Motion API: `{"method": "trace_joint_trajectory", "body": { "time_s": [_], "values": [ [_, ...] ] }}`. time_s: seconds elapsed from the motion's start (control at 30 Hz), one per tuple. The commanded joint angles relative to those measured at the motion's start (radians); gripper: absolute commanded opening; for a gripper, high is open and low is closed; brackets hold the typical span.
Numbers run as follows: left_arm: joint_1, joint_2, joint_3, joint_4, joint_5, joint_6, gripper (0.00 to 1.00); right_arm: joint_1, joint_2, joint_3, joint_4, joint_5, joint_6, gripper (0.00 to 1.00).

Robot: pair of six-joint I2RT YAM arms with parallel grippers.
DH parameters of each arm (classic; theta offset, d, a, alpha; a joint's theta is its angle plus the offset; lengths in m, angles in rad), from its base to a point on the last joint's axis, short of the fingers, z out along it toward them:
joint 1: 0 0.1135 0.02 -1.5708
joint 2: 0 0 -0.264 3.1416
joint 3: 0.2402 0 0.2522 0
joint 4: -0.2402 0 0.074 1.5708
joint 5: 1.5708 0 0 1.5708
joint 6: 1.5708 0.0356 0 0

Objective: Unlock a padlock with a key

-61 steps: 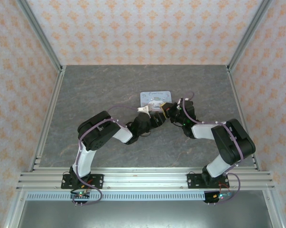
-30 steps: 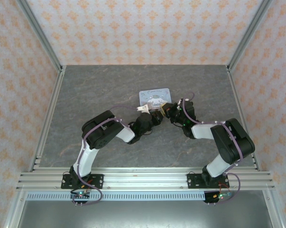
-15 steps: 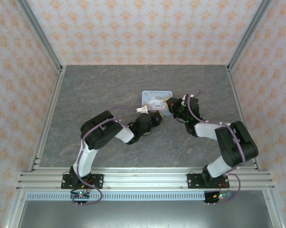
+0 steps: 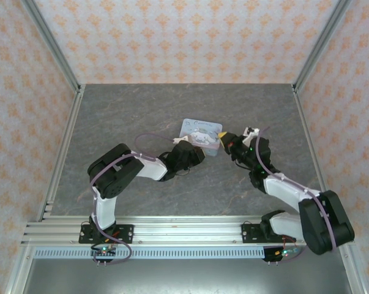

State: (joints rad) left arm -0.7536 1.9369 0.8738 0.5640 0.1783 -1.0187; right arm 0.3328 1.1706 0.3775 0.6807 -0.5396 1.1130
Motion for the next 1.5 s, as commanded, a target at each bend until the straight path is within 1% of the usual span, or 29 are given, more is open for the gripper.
{"method": "trace_joint_trajectory", "body": {
  "time_s": [0.0, 0.13, 0.3, 0.4, 0.57, 0.7, 0.93, 1.2, 1.33, 1.47],
  "values": [
    [0.024, -0.021, -0.032, -0.173, 0.03, 0.041, 0.0, -0.002, -0.093, -0.061, -0.03, -0.051, -0.042, 0.0],
    [0.05, -0.021, -0.056, -0.173, 0.068, 0.037, 0.0, -0.002, -0.187, -0.136, -0.098, -0.046, -0.033, 0.0],
    [0.083, -0.072, -0.067, -0.178, 0.162, 0.038, 0.0, 0.019, -0.262, -0.238, -0.125, -0.011, 0.01, 0.0],
    [0.096, -0.09, -0.053, -0.206, 0.236, 0.057, 0.0, 0.041, -0.288, -0.284, -0.13, 0.011, 0.029, 0.0],
    [0.11, -0.112, -0.019, -0.256, 0.329, 0.088, 0.0, 0.07, -0.298, -0.29, -0.158, 0.03, 0.029, 0.0],
    [0.128, -0.126, -0.012, -0.258, 0.376, 0.085, 0.0, 0.088, -0.256, -0.276, -0.143, 0.032, 0.021, 0.0],
    [0.154, -0.134, -0.014, -0.218, 0.436, 0.026, 0.0, 0.12, -0.122, -0.248, -0.029, 0.037, 0.02, 0.0],
    [0.157, -0.163, 0.02, -0.233, 0.532, 0.037, 0.0, 0.129, -0.008, -0.19, 0.052, 0.008, 0.022, 0.0],
    [0.158, -0.18, 0.02, -0.233, 0.543, 0.046, 0.0, 0.129, 0.008, -0.178, 0.07, -0.013, 0.027, 0.0],
    [0.16, -0.182, 0.011, -0.193, 0.534, 0.009, 0.0, 0.135, 0.008, -0.19, 0.096, -0.011, 0.039, 0.0]
  ]
}}
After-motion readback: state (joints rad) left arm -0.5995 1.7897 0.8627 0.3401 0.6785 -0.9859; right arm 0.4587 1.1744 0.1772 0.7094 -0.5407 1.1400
